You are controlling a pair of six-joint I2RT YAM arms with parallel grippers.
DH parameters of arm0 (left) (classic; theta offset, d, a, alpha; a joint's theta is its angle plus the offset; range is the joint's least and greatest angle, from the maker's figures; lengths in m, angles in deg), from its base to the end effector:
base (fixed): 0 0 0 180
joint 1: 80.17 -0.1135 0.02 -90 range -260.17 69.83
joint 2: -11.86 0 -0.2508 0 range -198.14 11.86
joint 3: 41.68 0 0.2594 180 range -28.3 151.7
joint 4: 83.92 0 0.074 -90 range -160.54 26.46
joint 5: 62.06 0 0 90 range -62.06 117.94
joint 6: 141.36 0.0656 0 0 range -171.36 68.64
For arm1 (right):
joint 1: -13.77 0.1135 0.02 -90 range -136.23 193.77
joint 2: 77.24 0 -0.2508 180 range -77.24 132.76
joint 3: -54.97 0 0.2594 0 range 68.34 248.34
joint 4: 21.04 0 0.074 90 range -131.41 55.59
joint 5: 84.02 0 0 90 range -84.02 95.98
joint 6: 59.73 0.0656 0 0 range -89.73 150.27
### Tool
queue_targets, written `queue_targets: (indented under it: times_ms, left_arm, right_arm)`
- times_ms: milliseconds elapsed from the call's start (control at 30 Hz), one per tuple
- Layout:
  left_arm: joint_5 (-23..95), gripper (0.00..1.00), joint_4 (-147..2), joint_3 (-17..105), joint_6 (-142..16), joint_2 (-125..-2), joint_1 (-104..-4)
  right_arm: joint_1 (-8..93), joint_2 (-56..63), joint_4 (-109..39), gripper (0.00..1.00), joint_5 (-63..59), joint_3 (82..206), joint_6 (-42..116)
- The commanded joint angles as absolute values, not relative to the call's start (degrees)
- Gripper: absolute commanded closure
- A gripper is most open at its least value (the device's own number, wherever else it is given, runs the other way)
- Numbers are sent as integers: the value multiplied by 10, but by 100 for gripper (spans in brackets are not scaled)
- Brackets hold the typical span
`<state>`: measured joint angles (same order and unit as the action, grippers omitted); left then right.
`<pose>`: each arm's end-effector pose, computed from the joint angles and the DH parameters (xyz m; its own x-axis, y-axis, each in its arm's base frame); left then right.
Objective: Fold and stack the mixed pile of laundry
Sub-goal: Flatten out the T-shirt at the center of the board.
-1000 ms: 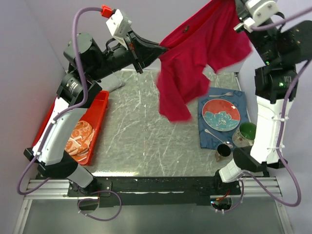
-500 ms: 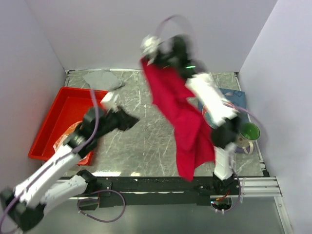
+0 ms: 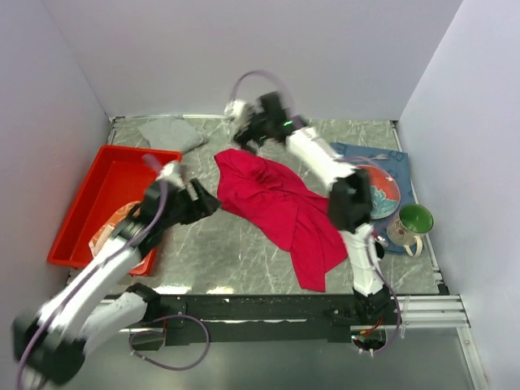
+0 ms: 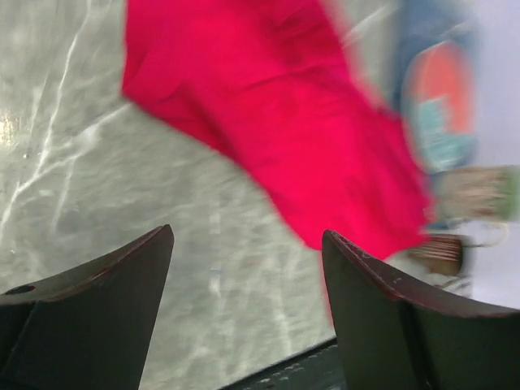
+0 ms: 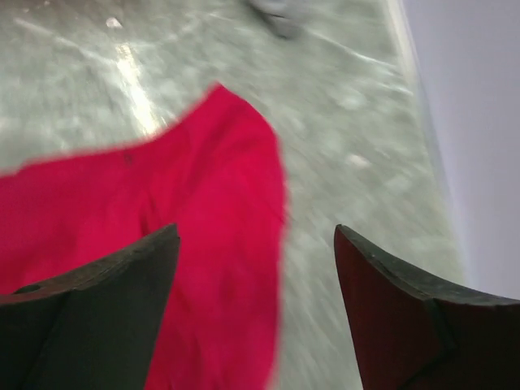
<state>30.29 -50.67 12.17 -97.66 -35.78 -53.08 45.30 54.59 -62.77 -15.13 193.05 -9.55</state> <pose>0.2064 -0.1086 0.2634 -0.6321 -0.4881 -0.6019 0.0442 0.7528 -0.6568 0.4609 0.3105 0.2501 0.0925 -0.6441 -0.7593 -0.8835 0.2986 -0.3609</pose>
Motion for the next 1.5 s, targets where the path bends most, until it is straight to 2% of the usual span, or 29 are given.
queue_targets:
  times_ms: [0, 133, 267, 333, 467, 600, 633, 667, 733, 767, 833, 867, 900, 1000, 1033, 1100, 1233, 1333, 1400, 1467]
  left_arm:
    - [395, 21, -543, 183, -919, -519, -562]
    - [402, 23, -549, 259, -877, -688, -578]
    - [408, 40, -532, 347, -878, -832, -592]
    - [396, 42, -505, 395, -877, -892, -592]
    - [366, 43, -482, 421, -866, -946, -592]
    - [366, 46, -482, 401, -853, -955, -591]
    - [371, 50, -483, 396, -850, -956, -592]
    - [375, 59, -484, 393, -848, -958, -592]
    - [384, 70, -482, 385, -841, -957, -593]
    - [387, 81, -481, 383, -840, -955, -593]
    - [383, 90, -476, 376, -834, -935, -596]
    - [379, 98, -473, 373, -833, -926, -599]
    - [376, 99, -466, 366, -831, -905, -602]
    - [380, 99, -459, 350, -825, -855, -625]
    - [382, 99, -452, 348, -821, -844, -636]
    - [392, 99, -440, 344, -809, -818, -647]
    - [411, 98, -414, 329, -789, -785, -684]
    - [423, 94, -403, 324, -773, -762, -709]
    - [423, 84, -391, 332, -760, -747, -721]
    - [420, 68, -378, 344, -747, -736, -736]
  right_arm:
    - [385, 387, -746, 14, -313, 1857, -137]
    - [362, 326, -855, 14, -379, 1780, -176]
    - [362, 276, -907, 19, -416, 1680, -199]
    - [364, 250, -905, 21, -414, 1619, -197]
    - [363, 225, -912, 25, -392, 1546, -194]
    - [371, 225, -890, 24, -324, 1470, -196]
    - [374, 233, -888, 24, -310, 1464, -197]
    - [379, 248, -877, 24, -297, 1458, -199]
    - [392, 259, -847, 24, -266, 1437, -184]
    - [396, 273, -833, 24, -258, 1436, -183]
    - [412, 289, -817, 24, -236, 1439, -168]
    - [416, 304, -816, 25, -234, 1444, -167]
    - [423, 310, -816, 27, -233, 1451, -164]
    - [446, 326, -830, 41, -243, 1461, -168]
    - [457, 331, -836, 52, -244, 1464, -171]
    - [464, 346, -856, 64, -259, 1474, -175]
    - [485, 350, -897, 100, -297, 1489, -203]
    - [506, 322, -954, 100, -360, 1505, -260]
    - [530, 297, -988, 100, -415, 1535, -295]
    - [556, 295, -1053, 100, -452, 1589, -350]
